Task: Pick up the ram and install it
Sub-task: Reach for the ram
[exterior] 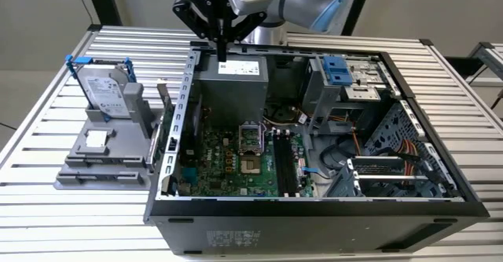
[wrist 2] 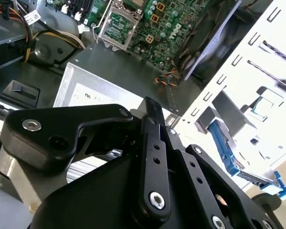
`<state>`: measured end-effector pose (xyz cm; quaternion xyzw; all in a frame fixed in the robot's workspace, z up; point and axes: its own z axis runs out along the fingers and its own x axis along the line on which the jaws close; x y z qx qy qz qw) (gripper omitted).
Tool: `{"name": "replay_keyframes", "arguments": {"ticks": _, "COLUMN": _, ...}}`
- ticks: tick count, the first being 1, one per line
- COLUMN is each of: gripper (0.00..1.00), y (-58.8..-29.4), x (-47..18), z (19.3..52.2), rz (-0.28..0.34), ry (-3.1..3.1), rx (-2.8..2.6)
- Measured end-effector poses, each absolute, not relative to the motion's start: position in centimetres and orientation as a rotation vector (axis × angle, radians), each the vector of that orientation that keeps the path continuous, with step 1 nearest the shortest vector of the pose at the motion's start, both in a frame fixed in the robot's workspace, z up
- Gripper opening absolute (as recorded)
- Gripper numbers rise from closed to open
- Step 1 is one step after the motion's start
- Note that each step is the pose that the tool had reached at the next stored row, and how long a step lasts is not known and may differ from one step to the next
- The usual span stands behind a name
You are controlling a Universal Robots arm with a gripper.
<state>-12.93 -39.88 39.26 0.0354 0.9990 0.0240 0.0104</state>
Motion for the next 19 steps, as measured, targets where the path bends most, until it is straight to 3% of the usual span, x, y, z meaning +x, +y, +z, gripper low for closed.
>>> {"name": "replay_keyframes", "arguments": {"ticks": 19, "gripper": 0.0, "y": -39.9, "x": -14.4, "z": 39.3, "rz": 0.075, "ry": 3.118, "rx": 0.11}}
